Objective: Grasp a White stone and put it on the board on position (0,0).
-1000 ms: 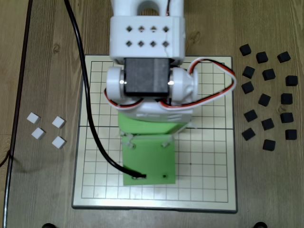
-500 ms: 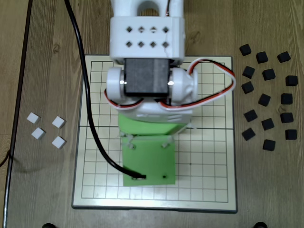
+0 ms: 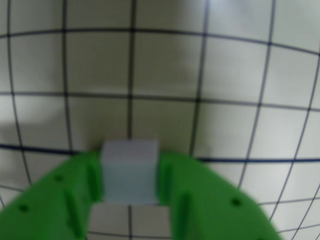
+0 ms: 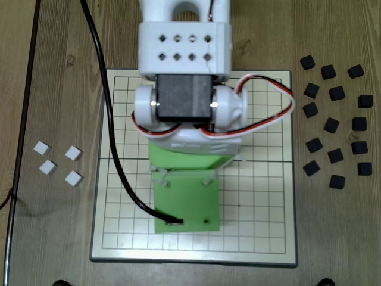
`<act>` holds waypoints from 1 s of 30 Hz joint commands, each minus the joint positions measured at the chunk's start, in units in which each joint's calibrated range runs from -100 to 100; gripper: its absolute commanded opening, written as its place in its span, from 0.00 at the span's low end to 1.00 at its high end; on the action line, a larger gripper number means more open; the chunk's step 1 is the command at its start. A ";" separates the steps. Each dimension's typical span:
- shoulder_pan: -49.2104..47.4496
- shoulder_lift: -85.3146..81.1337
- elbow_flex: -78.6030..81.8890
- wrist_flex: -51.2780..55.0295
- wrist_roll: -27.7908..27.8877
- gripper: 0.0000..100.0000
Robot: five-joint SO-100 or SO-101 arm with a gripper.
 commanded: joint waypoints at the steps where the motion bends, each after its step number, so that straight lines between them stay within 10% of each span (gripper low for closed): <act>1: -0.37 -4.03 -0.21 -0.87 -0.15 0.06; 30: 0.00 -5.21 0.47 -0.63 1.61 0.14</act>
